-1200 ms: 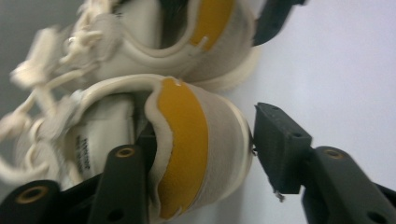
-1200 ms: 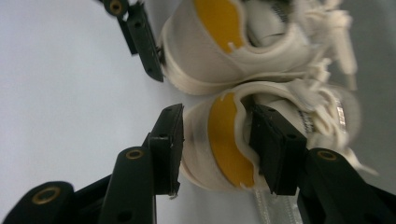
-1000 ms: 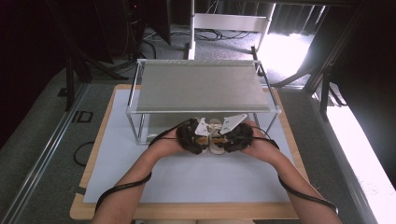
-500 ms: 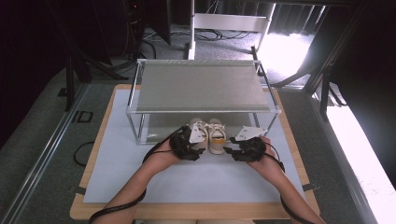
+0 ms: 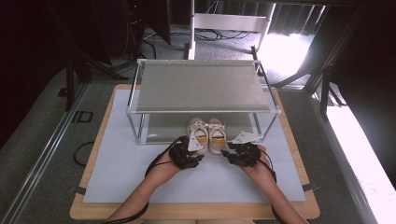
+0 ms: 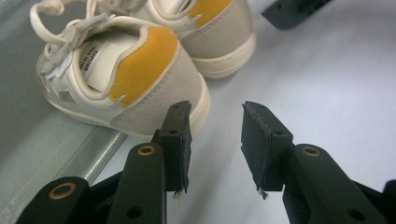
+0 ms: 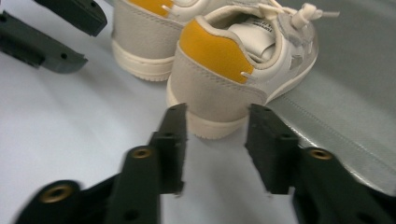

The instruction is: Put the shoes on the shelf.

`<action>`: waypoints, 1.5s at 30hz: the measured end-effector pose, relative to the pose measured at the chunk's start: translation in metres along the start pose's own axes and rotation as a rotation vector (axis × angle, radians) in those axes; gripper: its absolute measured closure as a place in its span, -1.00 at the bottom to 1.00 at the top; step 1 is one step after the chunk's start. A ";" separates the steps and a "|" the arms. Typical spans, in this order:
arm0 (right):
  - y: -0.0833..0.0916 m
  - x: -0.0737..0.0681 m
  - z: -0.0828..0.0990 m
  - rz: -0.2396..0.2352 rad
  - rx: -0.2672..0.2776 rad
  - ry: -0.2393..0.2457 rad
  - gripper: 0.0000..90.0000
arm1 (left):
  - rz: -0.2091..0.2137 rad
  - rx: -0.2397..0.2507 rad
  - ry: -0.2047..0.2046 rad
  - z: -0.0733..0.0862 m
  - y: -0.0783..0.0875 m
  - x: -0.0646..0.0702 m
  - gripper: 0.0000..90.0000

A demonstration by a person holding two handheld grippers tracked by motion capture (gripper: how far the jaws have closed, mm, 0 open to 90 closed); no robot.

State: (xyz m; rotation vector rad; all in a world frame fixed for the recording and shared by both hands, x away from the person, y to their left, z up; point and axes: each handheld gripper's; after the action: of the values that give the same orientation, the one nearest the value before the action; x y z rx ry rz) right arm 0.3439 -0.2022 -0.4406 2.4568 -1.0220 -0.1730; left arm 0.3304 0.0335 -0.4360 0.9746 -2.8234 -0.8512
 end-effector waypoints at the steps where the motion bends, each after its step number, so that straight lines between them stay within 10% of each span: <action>1: -0.005 0.000 0.000 0.016 -0.005 -0.008 0.20 | -0.019 0.000 0.004 0.000 -0.003 -0.002 0.38; 45: -0.066 0.014 -0.016 0.103 0.006 -0.046 0.24 | -0.127 0.000 -0.008 0.005 -0.035 -0.044 0.42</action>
State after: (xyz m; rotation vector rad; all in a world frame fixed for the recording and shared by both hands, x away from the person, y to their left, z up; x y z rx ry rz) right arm 0.4003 -0.1662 -0.4567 2.4090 -1.1674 -0.1937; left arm 0.3840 0.0382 -0.4518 1.1644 -2.7928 -0.8681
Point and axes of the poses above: each handheld gripper's, and its own axes: y roughly backward along the jaws, z roughly out of its underside, x roughly to its right, and after that the axes turned 14 degrees about x, right-handed
